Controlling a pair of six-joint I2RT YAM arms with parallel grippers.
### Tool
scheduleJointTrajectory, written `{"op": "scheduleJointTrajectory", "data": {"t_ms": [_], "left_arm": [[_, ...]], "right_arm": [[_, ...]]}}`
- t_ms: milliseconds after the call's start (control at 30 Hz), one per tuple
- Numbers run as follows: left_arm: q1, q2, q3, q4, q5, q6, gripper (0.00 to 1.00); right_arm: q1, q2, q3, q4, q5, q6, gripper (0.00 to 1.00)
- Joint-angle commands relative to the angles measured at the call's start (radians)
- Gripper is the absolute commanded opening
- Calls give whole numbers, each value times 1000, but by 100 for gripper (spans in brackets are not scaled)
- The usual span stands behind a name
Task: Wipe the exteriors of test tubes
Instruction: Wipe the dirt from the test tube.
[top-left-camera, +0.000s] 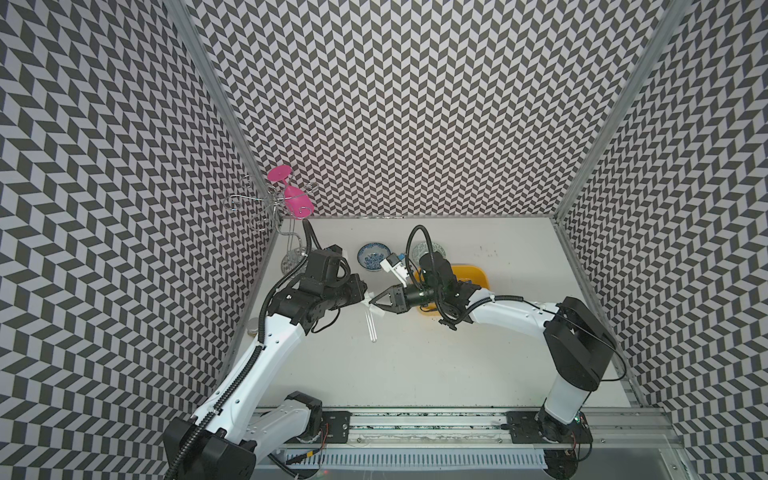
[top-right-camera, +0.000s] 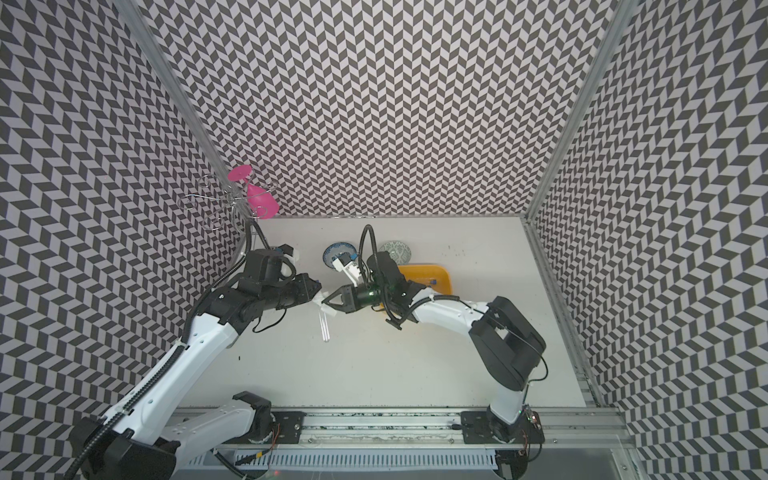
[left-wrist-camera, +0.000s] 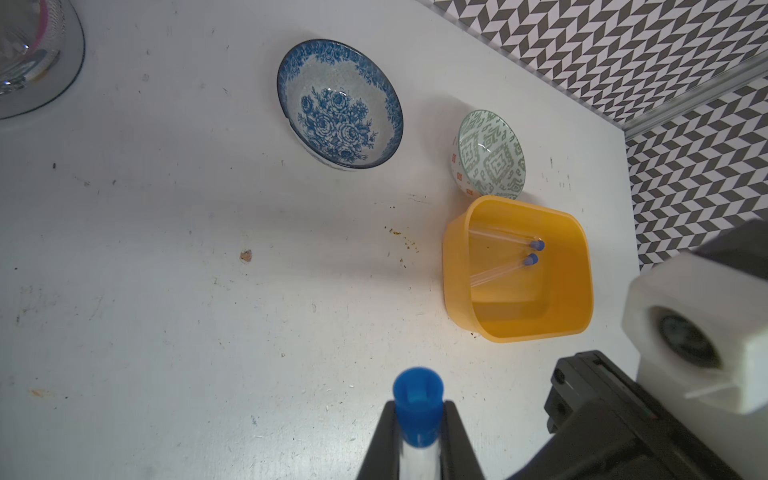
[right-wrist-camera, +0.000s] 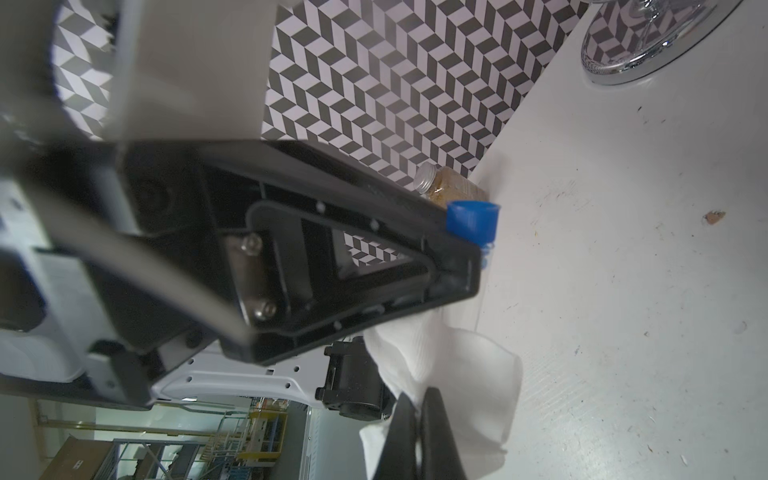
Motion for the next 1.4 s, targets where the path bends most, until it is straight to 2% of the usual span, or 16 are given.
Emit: {"op": "scheduleJointTrajectory", "data": {"t_ms": [0,467,767,967,1367], "left_arm": [[13,-2,13,29,50,-30,15],[104,-23,-28,109,207,-99,14],[112,-18,-23,83,199,-66,14],[112,-15,-31,69,216,-49,14],[111,-14,-35,71,264,-46,14]], "right_arm": [[9,34,27,69,-29,33,0],[11,-18,-80,146,-16,75,0],[5,-84,-147,113,16,41,0],[-13,-124,-227,187,38,78,0],[-29,-2,-110,255,8,126,0]]}}
